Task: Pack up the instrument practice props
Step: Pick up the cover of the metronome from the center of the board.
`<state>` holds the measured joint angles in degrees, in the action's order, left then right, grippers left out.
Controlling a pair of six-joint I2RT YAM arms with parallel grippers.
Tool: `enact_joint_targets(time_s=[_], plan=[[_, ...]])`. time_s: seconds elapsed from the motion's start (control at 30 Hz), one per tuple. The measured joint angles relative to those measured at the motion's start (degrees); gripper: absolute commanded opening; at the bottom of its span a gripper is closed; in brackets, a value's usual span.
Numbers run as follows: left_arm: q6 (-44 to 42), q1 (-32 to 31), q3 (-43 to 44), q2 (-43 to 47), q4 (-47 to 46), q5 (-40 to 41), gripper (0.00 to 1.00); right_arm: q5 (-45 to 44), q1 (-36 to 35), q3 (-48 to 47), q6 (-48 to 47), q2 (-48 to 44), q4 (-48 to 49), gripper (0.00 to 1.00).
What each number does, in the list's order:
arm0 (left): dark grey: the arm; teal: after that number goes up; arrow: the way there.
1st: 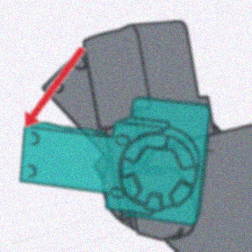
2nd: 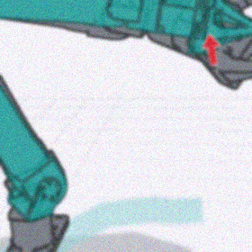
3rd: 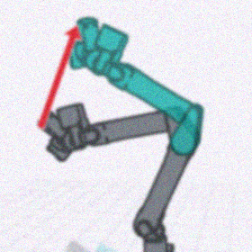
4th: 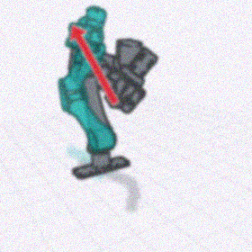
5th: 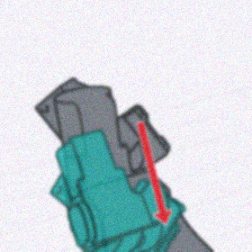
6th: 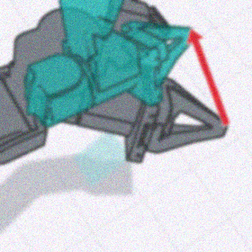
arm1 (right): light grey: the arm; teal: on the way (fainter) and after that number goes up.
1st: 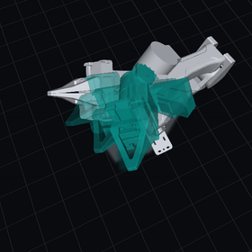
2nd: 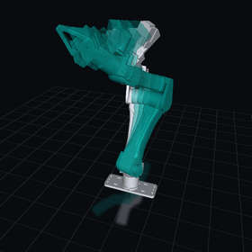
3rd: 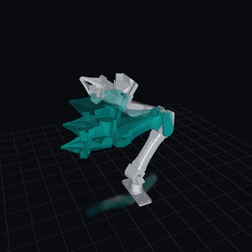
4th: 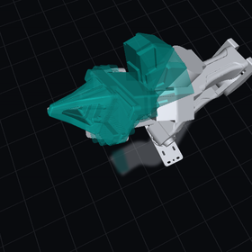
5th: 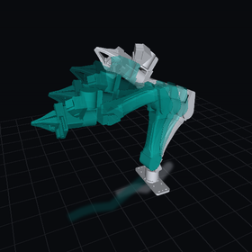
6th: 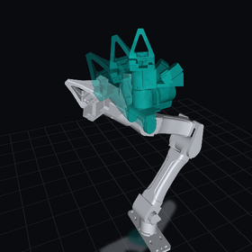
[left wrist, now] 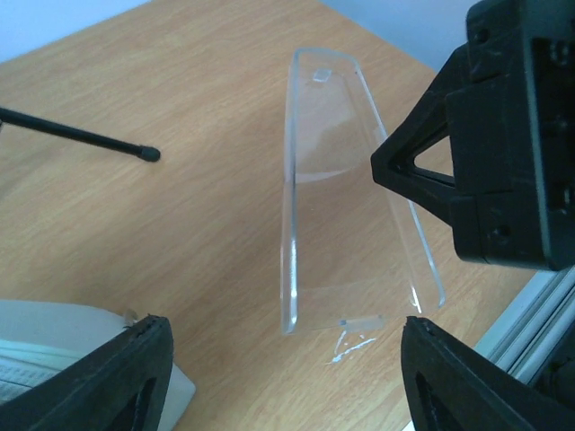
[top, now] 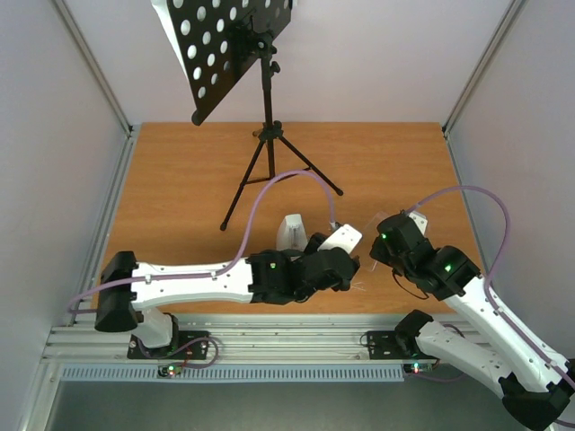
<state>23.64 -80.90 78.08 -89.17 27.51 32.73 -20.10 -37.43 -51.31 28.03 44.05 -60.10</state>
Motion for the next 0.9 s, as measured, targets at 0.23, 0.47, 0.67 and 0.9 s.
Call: enact_joint_targets(time_s=[0.23,0.47,0.67,0.9], plan=[[-0.9,0.3,2.4,-4.9,0.2,-0.1,0.46,-0.2,-0.3,-0.2,0.5,0.7,0.1,0.02],[-1.1,1.9,2.3,-5.7,0.1,-1.1,0.39,-0.2,-0.5,-0.2,0.6,0.7,0.1,0.02],[-1.0,2.9,1.8,-6.3,-0.4,-1.9,0.36,-0.2,-0.5,-0.2,0.7,0.9,0.1,0.02],[-1.2,2.8,1.8,-7.7,-0.7,-2.6,0.31,-0.2,-0.5,-0.2,0.7,1.4,0.2,0.02]])
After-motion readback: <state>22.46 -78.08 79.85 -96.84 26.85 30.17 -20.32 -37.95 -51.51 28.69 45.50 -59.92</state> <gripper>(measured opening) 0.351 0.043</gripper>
